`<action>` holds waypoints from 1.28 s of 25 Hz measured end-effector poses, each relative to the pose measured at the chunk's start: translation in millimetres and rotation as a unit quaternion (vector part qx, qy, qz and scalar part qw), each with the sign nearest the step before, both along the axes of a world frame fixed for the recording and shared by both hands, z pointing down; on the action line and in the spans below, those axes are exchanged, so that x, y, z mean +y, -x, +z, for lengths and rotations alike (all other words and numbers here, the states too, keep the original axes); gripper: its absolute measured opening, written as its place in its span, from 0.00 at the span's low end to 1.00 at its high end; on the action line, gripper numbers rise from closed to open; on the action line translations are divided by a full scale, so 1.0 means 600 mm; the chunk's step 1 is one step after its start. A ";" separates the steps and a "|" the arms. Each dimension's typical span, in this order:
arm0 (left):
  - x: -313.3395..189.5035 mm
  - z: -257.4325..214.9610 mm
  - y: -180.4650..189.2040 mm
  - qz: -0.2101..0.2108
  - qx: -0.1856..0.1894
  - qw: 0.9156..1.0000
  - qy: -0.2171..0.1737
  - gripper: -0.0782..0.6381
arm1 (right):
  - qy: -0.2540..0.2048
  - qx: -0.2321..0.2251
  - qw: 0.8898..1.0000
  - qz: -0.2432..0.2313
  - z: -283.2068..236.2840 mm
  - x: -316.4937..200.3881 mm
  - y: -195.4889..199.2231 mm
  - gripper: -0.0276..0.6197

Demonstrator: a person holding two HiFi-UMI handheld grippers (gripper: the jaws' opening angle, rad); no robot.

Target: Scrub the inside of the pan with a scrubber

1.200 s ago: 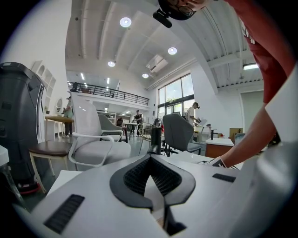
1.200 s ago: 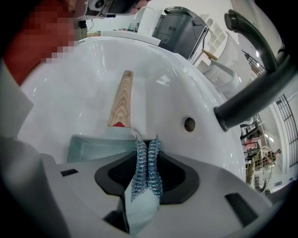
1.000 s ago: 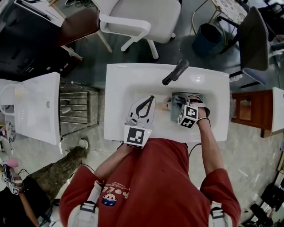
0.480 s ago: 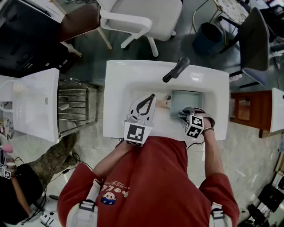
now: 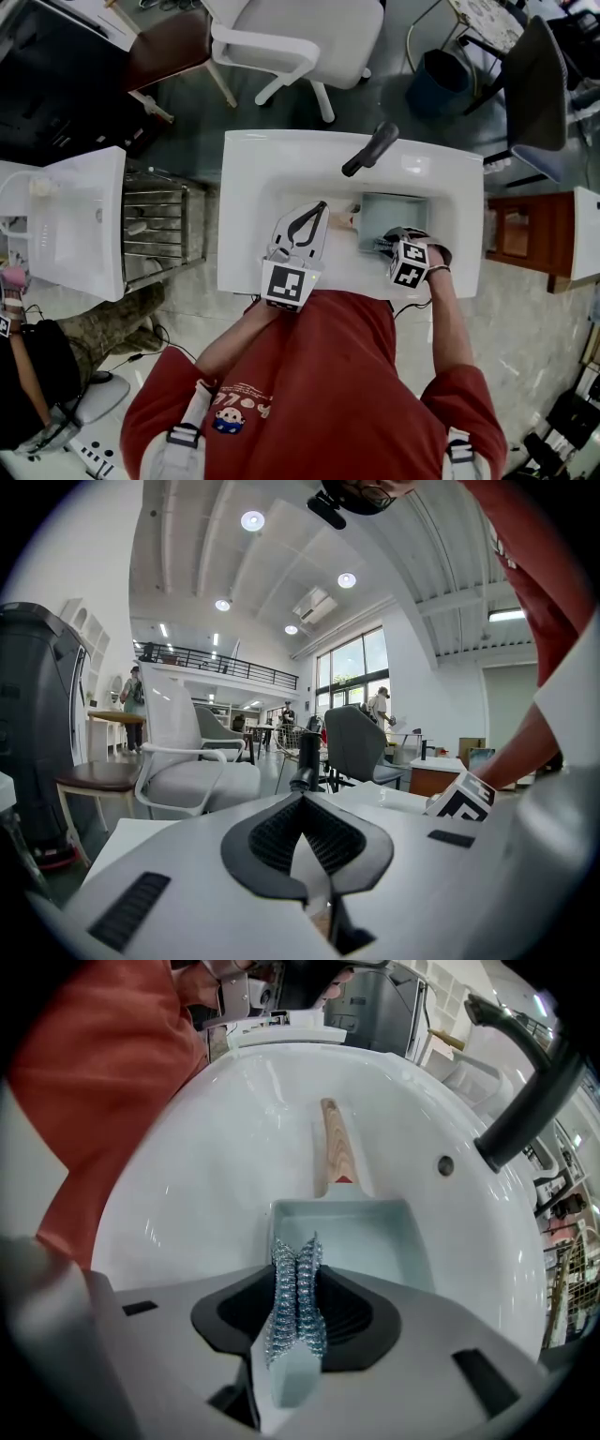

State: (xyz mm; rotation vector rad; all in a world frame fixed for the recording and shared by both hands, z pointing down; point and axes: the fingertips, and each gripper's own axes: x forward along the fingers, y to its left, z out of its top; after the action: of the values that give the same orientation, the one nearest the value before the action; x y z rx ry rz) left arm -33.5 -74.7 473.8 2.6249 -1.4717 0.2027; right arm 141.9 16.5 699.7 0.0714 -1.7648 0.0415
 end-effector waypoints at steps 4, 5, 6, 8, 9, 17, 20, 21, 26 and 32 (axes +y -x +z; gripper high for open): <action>0.000 0.001 0.000 0.000 0.000 1.000 0.000 0.13 | -0.006 0.003 1.000 -0.003 0.002 0.000 0.000 0.27; 0.000 0.002 0.000 0.000 0.000 1.000 0.000 0.13 | -0.009 0.003 1.000 -0.004 0.005 -0.001 0.000 0.27; 0.000 0.003 0.000 0.001 0.000 1.000 -0.001 0.13 | -0.013 0.005 1.000 -0.008 0.006 -0.003 -0.001 0.28; 0.000 0.005 -0.001 0.002 0.000 1.000 0.001 0.13 | -0.021 0.009 1.000 -0.018 0.009 -0.009 -0.003 0.28; 0.000 0.006 -0.002 0.003 0.001 1.000 0.002 0.13 | -0.022 0.009 1.000 -0.020 0.009 -0.012 -0.002 0.28; -0.001 0.011 -0.002 0.004 -0.005 1.000 0.003 0.13 | -0.098 0.001 0.995 -0.012 0.013 -0.070 0.001 0.28; -0.001 0.011 0.001 0.002 -0.006 1.000 0.003 0.13 | -0.128 -0.003 0.992 -0.009 0.014 -0.096 0.003 0.28; -0.001 0.011 0.001 0.002 -0.006 1.000 0.003 0.13 | -0.138 -0.004 0.990 -0.008 0.015 -0.104 0.003 0.28; 0.000 0.011 0.000 0.004 -0.008 1.000 0.002 0.13 | -0.189 -0.001 0.982 -0.010 0.022 -0.149 0.005 0.28; -0.001 0.008 0.000 0.002 -0.005 1.000 0.001 0.13 | -0.206 0.001 0.978 -0.025 0.023 -0.168 0.004 0.28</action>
State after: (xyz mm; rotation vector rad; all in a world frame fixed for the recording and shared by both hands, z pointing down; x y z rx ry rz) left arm -33.5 -75.2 478.7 2.6294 -1.4683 0.2195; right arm 139.6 -84.4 713.5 0.3274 -1.7488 -0.3616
